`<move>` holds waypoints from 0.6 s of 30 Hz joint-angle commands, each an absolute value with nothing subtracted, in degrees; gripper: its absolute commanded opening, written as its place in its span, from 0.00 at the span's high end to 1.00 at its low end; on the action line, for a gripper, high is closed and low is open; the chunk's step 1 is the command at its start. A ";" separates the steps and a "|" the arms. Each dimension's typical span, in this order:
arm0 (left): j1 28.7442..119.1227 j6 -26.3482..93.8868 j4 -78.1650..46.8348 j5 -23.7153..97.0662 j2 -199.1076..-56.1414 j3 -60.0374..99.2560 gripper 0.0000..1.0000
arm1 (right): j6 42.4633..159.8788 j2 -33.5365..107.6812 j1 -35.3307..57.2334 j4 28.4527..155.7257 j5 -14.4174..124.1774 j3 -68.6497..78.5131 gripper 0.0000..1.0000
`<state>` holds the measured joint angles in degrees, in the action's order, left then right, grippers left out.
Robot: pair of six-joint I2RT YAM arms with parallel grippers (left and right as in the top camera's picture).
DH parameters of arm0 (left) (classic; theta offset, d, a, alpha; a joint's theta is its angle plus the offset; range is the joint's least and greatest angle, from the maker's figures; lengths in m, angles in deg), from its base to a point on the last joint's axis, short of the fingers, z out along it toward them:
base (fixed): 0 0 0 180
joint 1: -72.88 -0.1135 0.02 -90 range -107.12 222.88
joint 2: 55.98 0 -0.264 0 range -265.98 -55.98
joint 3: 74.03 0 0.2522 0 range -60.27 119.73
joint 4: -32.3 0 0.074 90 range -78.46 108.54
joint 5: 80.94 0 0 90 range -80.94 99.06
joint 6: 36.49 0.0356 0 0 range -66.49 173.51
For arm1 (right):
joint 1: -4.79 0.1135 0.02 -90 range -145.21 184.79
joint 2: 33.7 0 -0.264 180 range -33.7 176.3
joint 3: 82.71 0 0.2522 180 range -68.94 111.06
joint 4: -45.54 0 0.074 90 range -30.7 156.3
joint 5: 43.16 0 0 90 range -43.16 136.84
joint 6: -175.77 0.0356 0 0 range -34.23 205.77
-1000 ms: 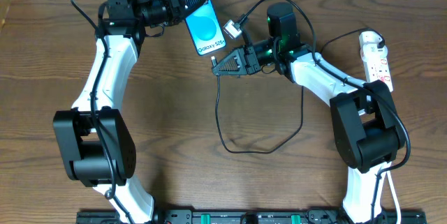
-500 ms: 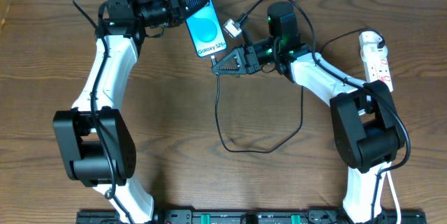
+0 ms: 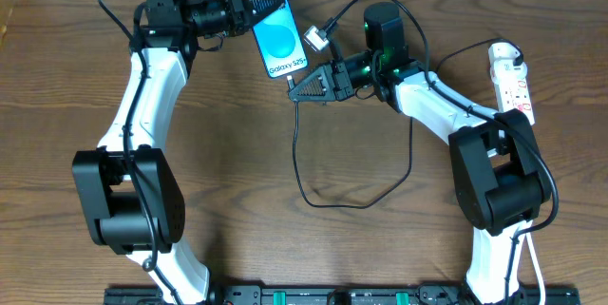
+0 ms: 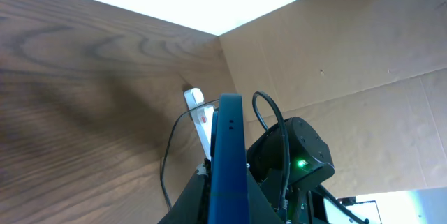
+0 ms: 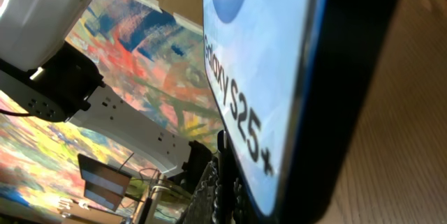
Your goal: Plug charger to phone and switch on socket
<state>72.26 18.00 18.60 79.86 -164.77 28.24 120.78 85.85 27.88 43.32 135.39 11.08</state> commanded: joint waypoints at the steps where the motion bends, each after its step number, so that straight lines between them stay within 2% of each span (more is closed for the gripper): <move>1: 72.39 19.18 18.86 84.21 -163.79 28.44 0.93 | 121.08 86.09 28.08 43.18 136.35 11.52 0.99; 18: 72.37 20.53 18.86 85.15 -163.79 28.44 0.93 | 121.10 86.09 28.10 42.75 136.35 11.52 0.99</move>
<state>72.26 19.27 18.62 82.66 -164.77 28.24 121.10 85.85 27.88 43.03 135.61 11.08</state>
